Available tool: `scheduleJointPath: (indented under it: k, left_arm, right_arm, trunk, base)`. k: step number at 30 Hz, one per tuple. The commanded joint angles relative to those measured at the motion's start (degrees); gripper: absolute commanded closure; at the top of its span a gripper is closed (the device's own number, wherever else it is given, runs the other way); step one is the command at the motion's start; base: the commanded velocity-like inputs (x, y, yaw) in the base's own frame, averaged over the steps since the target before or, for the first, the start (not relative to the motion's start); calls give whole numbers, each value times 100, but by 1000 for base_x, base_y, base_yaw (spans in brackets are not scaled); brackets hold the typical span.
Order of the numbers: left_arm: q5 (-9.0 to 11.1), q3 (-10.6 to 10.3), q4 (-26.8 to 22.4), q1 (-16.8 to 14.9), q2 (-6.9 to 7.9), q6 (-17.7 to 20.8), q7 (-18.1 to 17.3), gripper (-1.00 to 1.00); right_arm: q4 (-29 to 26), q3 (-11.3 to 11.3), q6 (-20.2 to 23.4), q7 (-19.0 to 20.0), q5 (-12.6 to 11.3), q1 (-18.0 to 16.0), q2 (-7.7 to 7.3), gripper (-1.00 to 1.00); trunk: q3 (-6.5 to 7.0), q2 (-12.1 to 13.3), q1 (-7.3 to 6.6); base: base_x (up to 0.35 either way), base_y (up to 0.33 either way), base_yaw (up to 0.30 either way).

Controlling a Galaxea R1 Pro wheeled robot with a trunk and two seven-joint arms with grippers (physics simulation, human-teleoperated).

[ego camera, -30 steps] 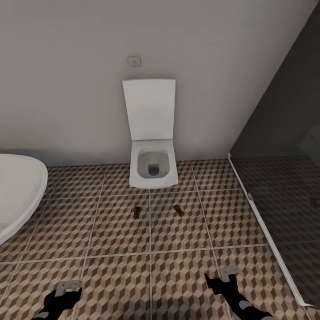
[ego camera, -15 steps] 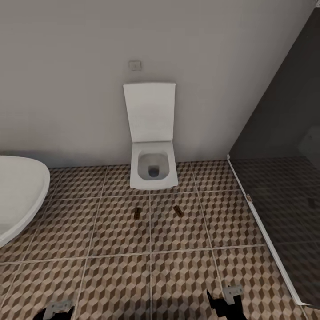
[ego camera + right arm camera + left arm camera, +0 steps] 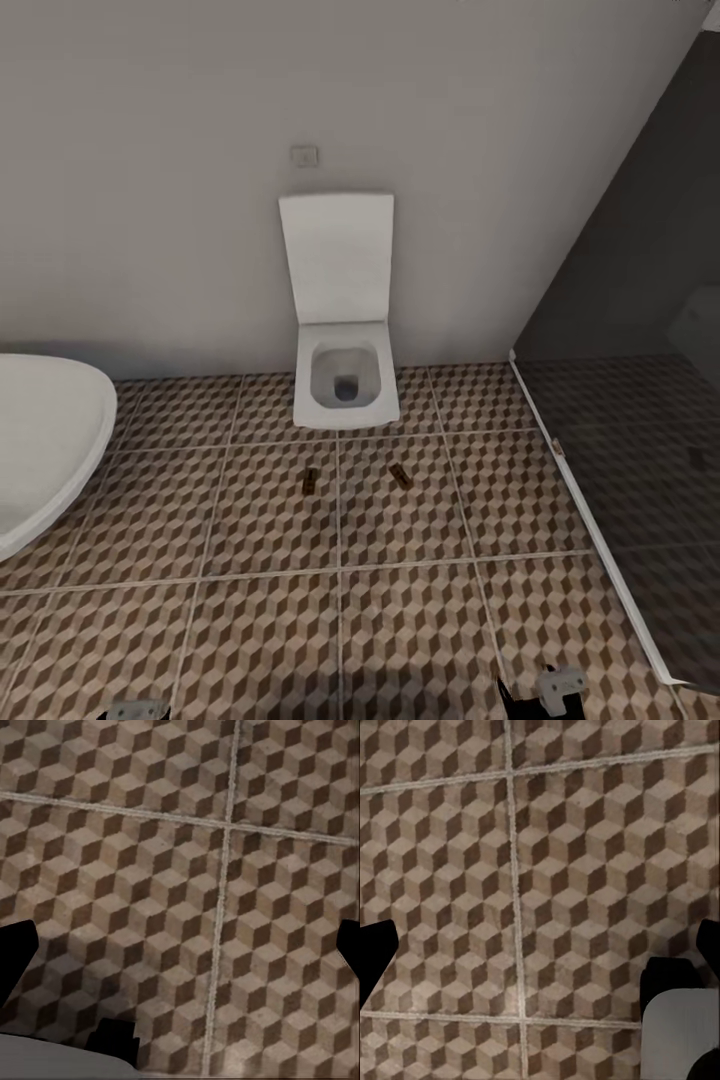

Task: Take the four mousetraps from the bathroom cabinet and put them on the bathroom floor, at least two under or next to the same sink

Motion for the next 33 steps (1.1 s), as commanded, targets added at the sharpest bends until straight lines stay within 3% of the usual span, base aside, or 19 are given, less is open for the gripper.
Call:
scheduleJointPath:
  k: [1, 7, 12, 25, 33]
  left_arm:
    - [62, -38, 20, -7, -69, -42, -27, -100]
    - [62, -37, 16, -6, -411, -52, 0, -100]
    - [62, -37, 15, -6, -613, -48, 7, -100]
    - [70, -29, 24, -6, -645, -51, 23, -100]
    - [71, -29, 24, -6, -605, -53, 428, -100]
  right_arm:
    - [2, 37, -20, 31, -74, 4, -50, -100]
    - [3, 34, -23, 46, -424, 16, -139, -100]
    - [5, 34, -11, 131, -667, 22, -143, -100]
    - [2, 34, 6, 184, -733, 24, -106, -100]
    - [3, 34, 23, 178, -735, 24, -92, -100]
  trunk:
    - [15, 39, -22]
    - [123, 280, -154]
    - [213, 480, -264]
    - [446, 1002, -550]
    - [590, 1323, -725]
  base:
    - [0, 0, 0]
    - [0, 0, 0]
    - [0, 0, 0]
    - [0, 0, 0]
    - [0, 0, 0]
